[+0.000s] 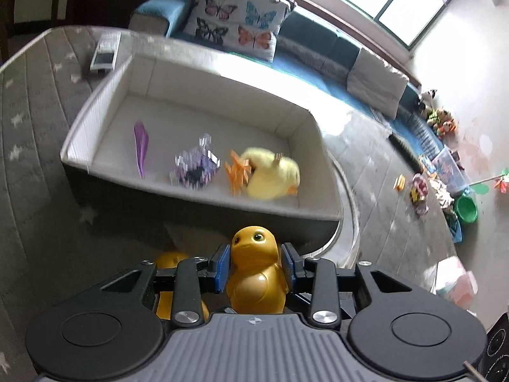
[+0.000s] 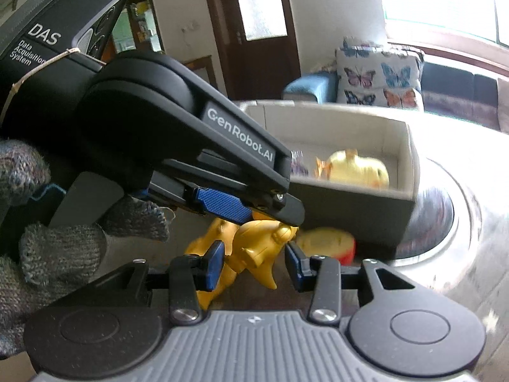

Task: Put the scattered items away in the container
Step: 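Lift the duck over the box and open the left tool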

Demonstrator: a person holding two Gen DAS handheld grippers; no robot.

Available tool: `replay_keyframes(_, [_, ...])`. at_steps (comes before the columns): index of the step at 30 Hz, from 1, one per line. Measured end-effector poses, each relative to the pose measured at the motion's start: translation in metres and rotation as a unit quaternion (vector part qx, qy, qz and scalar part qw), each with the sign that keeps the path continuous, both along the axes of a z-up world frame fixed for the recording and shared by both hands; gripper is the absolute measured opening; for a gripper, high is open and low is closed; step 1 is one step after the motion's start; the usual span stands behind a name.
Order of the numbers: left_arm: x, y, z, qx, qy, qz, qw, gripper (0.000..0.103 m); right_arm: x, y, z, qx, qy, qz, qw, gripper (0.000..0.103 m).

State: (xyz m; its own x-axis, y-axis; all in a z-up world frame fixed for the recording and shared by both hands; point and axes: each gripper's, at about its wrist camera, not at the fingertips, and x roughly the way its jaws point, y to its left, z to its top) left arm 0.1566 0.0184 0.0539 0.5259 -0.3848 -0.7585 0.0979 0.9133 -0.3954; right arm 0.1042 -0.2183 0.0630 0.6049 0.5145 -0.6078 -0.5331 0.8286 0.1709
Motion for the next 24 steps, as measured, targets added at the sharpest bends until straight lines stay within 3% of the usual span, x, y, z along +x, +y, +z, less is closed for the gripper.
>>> replay_keyframes(12, [0.052, 0.01, 0.029, -0.008, -0.043, 0.02, 0.9988, 0.038, 0.06, 0.019, 0.029, 0.002, -0.041, 0.012, 0.999, 0.041])
replay_keyframes(24, [0.096, 0.02, 0.0, -0.012, -0.008, 0.034, 0.9993, 0.037, 0.112, 0.041, 0.003, -0.014, -0.018, 0.02, 1.0, 0.041])
